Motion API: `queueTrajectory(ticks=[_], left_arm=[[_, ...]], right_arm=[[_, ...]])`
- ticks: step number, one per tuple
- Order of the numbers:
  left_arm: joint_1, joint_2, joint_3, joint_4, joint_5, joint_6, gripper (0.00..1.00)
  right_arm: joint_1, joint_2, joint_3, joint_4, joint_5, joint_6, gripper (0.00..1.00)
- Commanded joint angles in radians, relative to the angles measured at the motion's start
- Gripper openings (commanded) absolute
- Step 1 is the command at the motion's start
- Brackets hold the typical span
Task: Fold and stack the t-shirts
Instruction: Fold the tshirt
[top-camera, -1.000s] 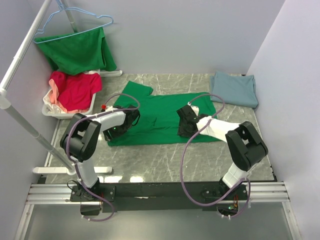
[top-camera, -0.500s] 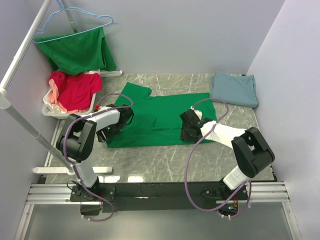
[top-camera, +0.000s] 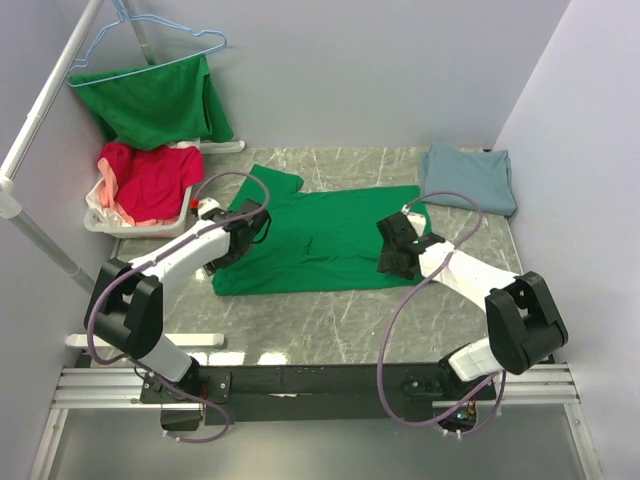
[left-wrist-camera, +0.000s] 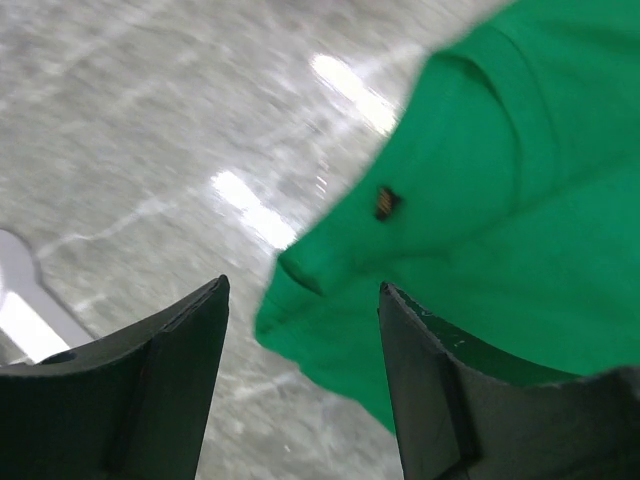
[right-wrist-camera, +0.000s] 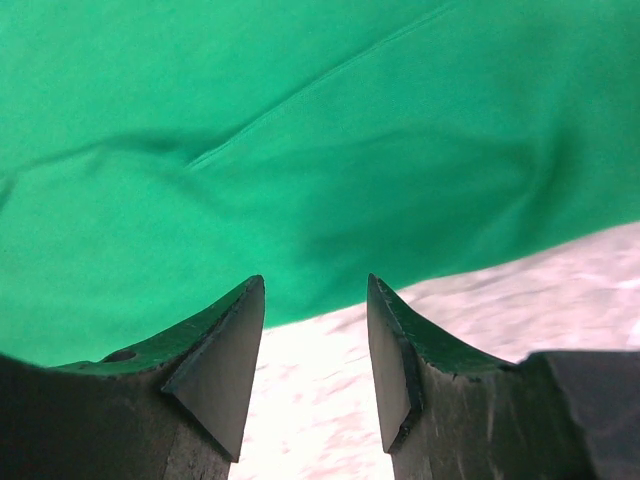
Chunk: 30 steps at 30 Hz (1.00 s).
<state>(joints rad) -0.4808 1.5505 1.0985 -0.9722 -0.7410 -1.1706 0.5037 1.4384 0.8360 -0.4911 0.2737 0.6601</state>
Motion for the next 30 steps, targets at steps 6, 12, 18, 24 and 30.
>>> queueTrajectory(ticks=[6,12,18,24,30], left_arm=[[-0.07,-0.018,-0.057,0.171,0.155,0.066,0.66],[-0.074,0.063,-0.092,0.182,0.147,0.057,0.66],[-0.081,0.163,-0.112,0.044,0.075,-0.05,0.67],[-0.079,0.175,-0.163,-0.034,0.045,-0.132,0.69],[-0.081,0.165,-0.178,-0.105,0.023,-0.187,0.7]], right_arm=[[-0.189,0.045,0.048,0.014,-0.028,-0.071,0.53],[-0.226,0.132,0.069,0.031,-0.105,-0.096,0.53],[-0.229,0.148,0.015,0.039,-0.142,-0.08,0.53],[-0.231,0.099,-0.086,0.029,-0.171,-0.051,0.53],[-0.229,0.013,-0.155,-0.02,-0.175,-0.03,0.52]])
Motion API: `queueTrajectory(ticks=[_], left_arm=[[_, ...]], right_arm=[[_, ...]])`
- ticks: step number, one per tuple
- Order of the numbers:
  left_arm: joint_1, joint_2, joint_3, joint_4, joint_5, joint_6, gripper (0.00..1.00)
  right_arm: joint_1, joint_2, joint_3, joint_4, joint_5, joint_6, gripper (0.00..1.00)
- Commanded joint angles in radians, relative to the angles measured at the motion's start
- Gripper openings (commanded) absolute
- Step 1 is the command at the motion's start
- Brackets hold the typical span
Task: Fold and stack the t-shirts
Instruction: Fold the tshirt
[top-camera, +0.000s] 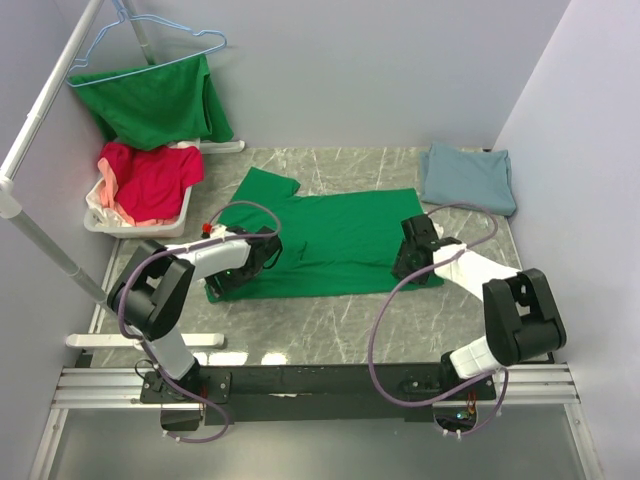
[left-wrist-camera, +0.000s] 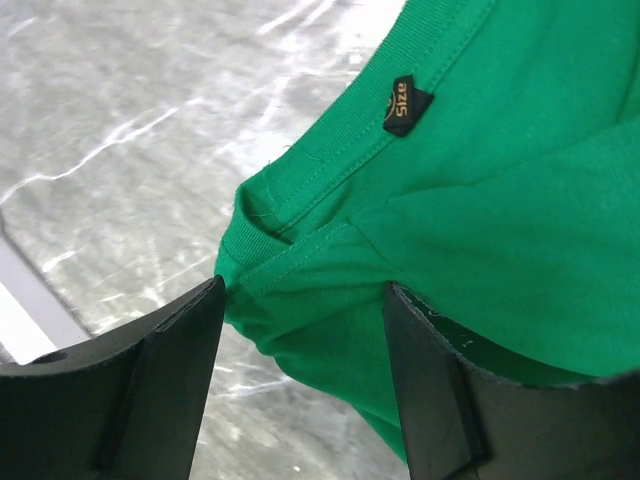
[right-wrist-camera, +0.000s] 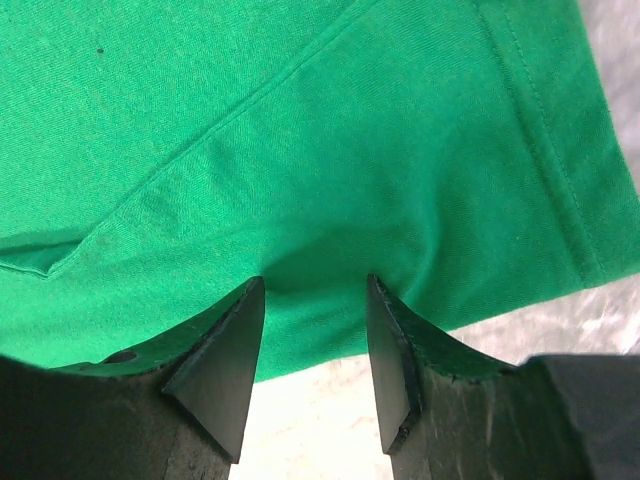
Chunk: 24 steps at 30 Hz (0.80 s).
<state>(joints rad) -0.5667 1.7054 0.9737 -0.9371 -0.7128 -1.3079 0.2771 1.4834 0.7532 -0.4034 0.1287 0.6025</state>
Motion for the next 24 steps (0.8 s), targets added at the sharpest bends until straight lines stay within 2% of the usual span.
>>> queueTrajectory(ticks=[1,9,17,20,24], left_arm=[[0.005,0.002,-0.056,-0.135,0.006,-0.044,0.7],[0.002,-0.108,-0.012,-0.195,0.022,-0.045,0.71],[0.001,-0.17,-0.061,-0.201,0.046,-0.062,0.7],[-0.001,-0.214,-0.038,-0.216,0.039,-0.056,0.7],[0.001,-0.268,0.06,-0.207,0.007,-0.001,0.71]], right_arm=[[-0.001,-0.055,-0.095,-0.109,-0.037,0.032,0.52],[0.045,-0.132,-0.178,-0.14,-0.06,0.134,0.5],[0.143,-0.187,-0.179,-0.202,-0.001,0.273,0.5],[0.185,-0.233,-0.161,-0.241,0.037,0.318,0.49],[0.189,-0.322,-0.039,-0.333,0.11,0.321,0.52]])
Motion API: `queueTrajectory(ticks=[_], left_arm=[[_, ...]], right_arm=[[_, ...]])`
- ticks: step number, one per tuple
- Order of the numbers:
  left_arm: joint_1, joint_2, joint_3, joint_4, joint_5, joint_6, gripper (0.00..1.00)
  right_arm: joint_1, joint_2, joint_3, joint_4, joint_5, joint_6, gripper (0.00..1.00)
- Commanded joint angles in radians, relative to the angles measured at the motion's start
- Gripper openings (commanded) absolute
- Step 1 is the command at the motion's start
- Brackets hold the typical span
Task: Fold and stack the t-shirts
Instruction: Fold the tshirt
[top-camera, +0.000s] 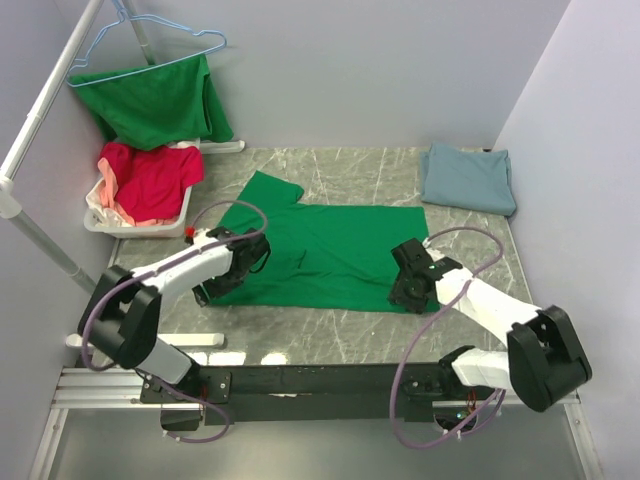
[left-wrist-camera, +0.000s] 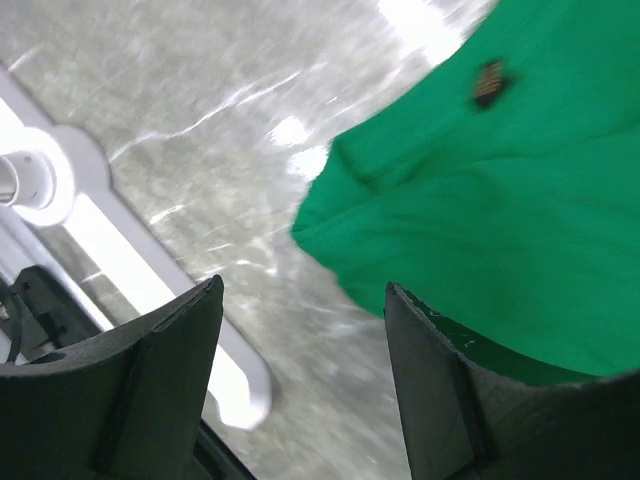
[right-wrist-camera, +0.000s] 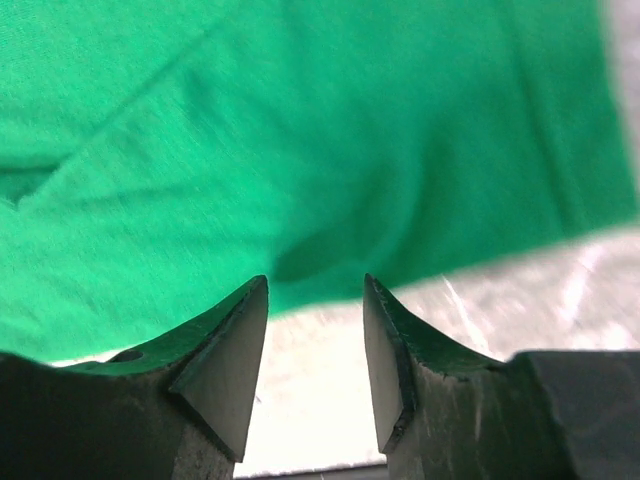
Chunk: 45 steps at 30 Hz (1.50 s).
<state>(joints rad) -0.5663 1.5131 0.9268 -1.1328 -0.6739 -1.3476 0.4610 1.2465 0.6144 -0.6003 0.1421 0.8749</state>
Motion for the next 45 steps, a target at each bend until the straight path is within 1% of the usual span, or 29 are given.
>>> queueTrajectory(ticks=[1,2,3,4,5,6,7,8,9,10,11,13,16,17,19,20,21,23,25,29,30,32,34,37,45], left_arm=[[-0.001,-0.085,0.128,0.017,-0.044,0.06,0.71],[0.002,-0.083,0.151,0.037,-0.047,0.083,0.72],[0.003,-0.08,0.196,0.071,-0.049,0.146,0.72],[0.006,-0.064,0.219,0.132,-0.047,0.181,0.72],[0.012,-0.047,0.272,0.169,-0.038,0.25,0.72],[0.026,-0.027,0.3,0.201,-0.029,0.284,0.72],[0.034,0.023,0.332,0.247,-0.018,0.309,0.72],[0.043,0.056,0.404,0.263,-0.013,0.349,0.73],[0.063,0.088,0.443,0.277,-0.01,0.37,0.73],[0.072,0.157,0.479,0.29,-0.012,0.384,0.73],[0.083,0.191,0.548,0.316,-0.021,0.415,0.72],[0.117,0.281,0.601,0.369,-0.015,0.453,0.73],[0.172,0.379,0.665,0.494,0.025,0.514,0.72],[0.186,0.406,0.693,0.565,0.042,0.542,0.72],[0.22,0.485,0.73,0.61,0.04,0.57,0.71],[0.238,0.513,0.777,0.626,0.04,0.605,0.7],[0.246,0.542,0.803,0.668,0.066,0.629,0.7],[0.262,0.626,0.9,0.674,0.076,0.675,0.7],[0.272,0.698,0.96,0.702,0.117,0.711,0.7],[0.301,0.821,1.153,0.703,0.192,0.778,0.72],[0.304,0.869,1.187,0.694,0.201,0.783,0.72],[0.313,0.913,1.28,0.664,0.232,0.791,0.73],[0.319,0.964,1.342,0.639,0.275,0.783,0.73],[0.325,1.002,1.371,0.634,0.307,0.772,0.74],[0.325,1.093,1.446,0.527,0.355,0.714,0.72]], right_arm=[[0.002,-0.091,0.132,-0.15,0.123,0.032,0.53],[0.001,-0.093,0.168,-0.164,0.145,0.021,0.54],[-0.002,-0.085,0.239,-0.179,0.187,0.006,0.55],[-0.016,-0.075,0.275,-0.181,0.201,-0.031,0.56],[-0.025,-0.061,0.31,-0.178,0.211,-0.051,0.56],[-0.038,-0.027,0.371,-0.158,0.211,-0.074,0.56],[-0.056,-0.006,0.401,-0.145,0.205,-0.12,0.56],[-0.067,0.017,0.448,-0.132,0.202,-0.138,0.56],[-0.077,0.063,0.473,-0.106,0.202,-0.151,0.56],[-0.087,0.088,0.494,-0.09,0.189,-0.178,0.57],[-0.102,0.112,0.53,-0.073,0.18,-0.192,0.57],[-0.119,0.184,0.559,-0.029,0.163,-0.214,0.56],[-0.146,0.272,0.588,0.034,0.139,-0.228,0.56],[-0.151,0.292,0.594,0.066,0.131,-0.232,0.56],[-0.169,0.352,0.597,0.097,0.117,-0.232,0.55],[-0.176,0.385,0.599,0.131,0.093,-0.235,0.55],[-0.183,0.402,0.597,0.148,0.083,-0.235,0.55],[-0.193,0.451,0.599,0.193,0.065,-0.237,0.54],[-0.199,0.488,0.61,0.206,0.063,-0.237,0.54],[-0.208,0.591,0.666,0.217,0.068,-0.24,0.54],[-0.211,0.603,0.68,0.212,0.073,-0.241,0.54],[-0.217,0.632,0.711,0.201,0.073,-0.243,0.53],[-0.222,0.642,0.729,0.195,0.076,-0.246,0.53],[-0.231,0.648,0.751,0.186,0.068,-0.251,0.53],[-0.249,0.634,0.78,0.157,0.048,-0.254,0.53]])
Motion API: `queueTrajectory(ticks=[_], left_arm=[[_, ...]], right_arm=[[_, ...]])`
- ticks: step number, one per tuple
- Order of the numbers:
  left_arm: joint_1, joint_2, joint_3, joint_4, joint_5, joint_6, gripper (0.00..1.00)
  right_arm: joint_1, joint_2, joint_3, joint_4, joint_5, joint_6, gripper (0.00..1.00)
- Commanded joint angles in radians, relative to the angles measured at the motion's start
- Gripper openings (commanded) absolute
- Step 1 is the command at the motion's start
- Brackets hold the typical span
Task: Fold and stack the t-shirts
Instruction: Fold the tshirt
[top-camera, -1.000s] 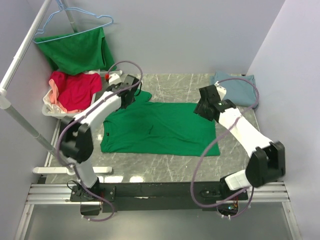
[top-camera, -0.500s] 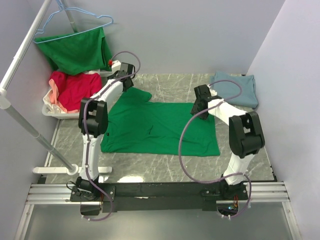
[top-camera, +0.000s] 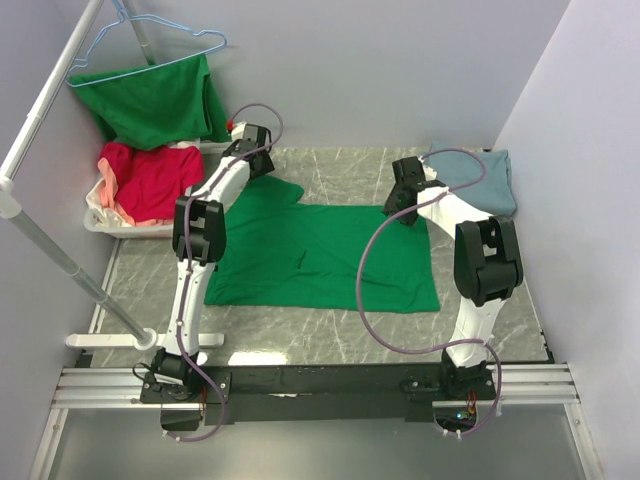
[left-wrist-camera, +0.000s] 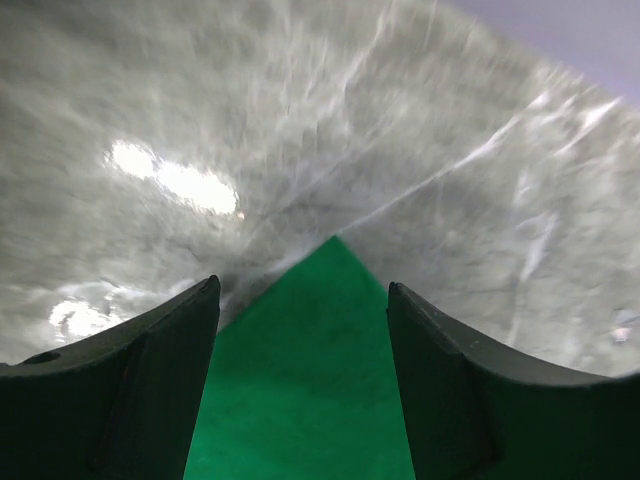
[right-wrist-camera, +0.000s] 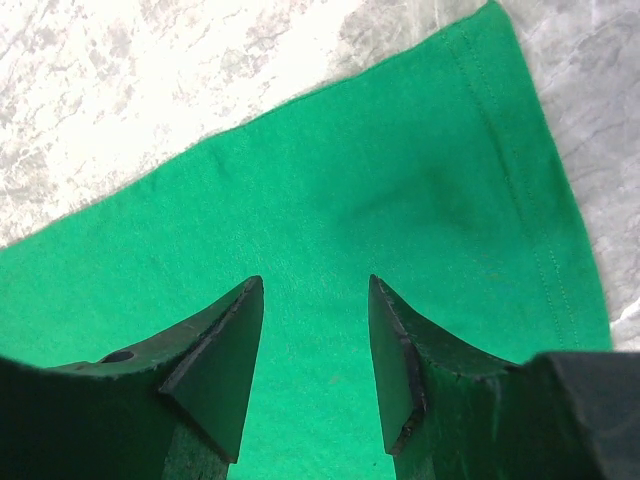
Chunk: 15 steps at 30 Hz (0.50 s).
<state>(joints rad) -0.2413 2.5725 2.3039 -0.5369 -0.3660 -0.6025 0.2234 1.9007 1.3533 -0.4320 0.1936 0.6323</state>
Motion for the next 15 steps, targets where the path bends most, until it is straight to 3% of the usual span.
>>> queueTrajectory(ticks=[1,9,13,15], left_arm=[[0.0,0.038,0.077,-0.074,0.052,-0.037,0.72],[0.0,0.095,0.143,-0.144,0.019,-0.046,0.68],[0.0,0.095,0.143,-0.164,-0.007,-0.037,0.53],[0.0,0.095,0.144,-0.172,-0.013,-0.026,0.5]], right_arm=[[-0.013,-0.023,0.041,-0.013,-0.005,-0.01,0.53],[-0.018,-0.031,0.04,-0.02,-0.01,0.001,0.53],[-0.019,-0.025,0.047,-0.031,-0.019,0.007,0.53],[-0.019,-0.032,0.041,-0.027,-0.02,0.012,0.53]])
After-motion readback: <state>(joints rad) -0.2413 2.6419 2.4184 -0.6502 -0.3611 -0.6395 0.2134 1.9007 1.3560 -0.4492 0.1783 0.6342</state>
